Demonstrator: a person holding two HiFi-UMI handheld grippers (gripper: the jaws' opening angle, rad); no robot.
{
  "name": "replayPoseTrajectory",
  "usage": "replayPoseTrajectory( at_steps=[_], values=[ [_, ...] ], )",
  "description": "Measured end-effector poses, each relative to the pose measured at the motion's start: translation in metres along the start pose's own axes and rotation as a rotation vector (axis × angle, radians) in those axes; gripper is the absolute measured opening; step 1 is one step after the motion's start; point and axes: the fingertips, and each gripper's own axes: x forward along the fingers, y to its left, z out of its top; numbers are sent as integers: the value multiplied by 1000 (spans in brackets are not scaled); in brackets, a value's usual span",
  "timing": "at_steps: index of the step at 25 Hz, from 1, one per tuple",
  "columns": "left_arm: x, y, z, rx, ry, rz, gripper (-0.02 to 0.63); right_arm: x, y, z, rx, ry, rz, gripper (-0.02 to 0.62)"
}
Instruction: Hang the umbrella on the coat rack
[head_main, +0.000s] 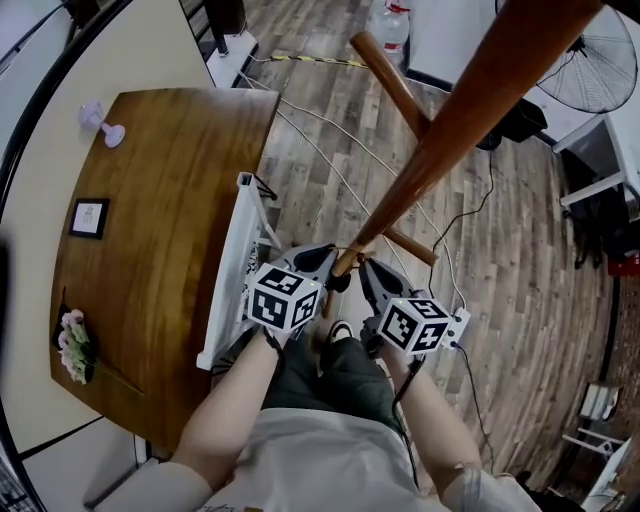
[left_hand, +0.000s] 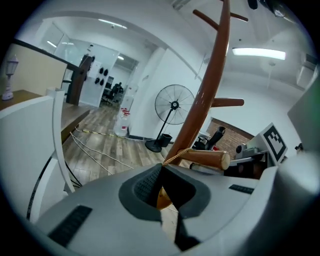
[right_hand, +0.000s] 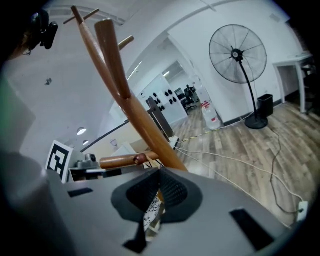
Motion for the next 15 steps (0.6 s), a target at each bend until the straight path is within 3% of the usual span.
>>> replayPoseTrajectory(
  at_steps=[5,8,11,13,15],
  values=[
    [16,1,-7,-2,-3,-34,3,12,-7,-9,-23,28,-16,8],
    [26,-4,-13,47,31,-46,5,19,-10,-11,-24,48,-14,21],
    [26,-2,-19,101,55,-7,17,24,-9,-13,-26,81,-20,29],
    [20,3,-20,77,63,26,63,20,-9,-9,-37,94,-37,44],
    [10,7,-19,49,67,56,62,14,-8,-6,-55,110,-54,66]
  ],
)
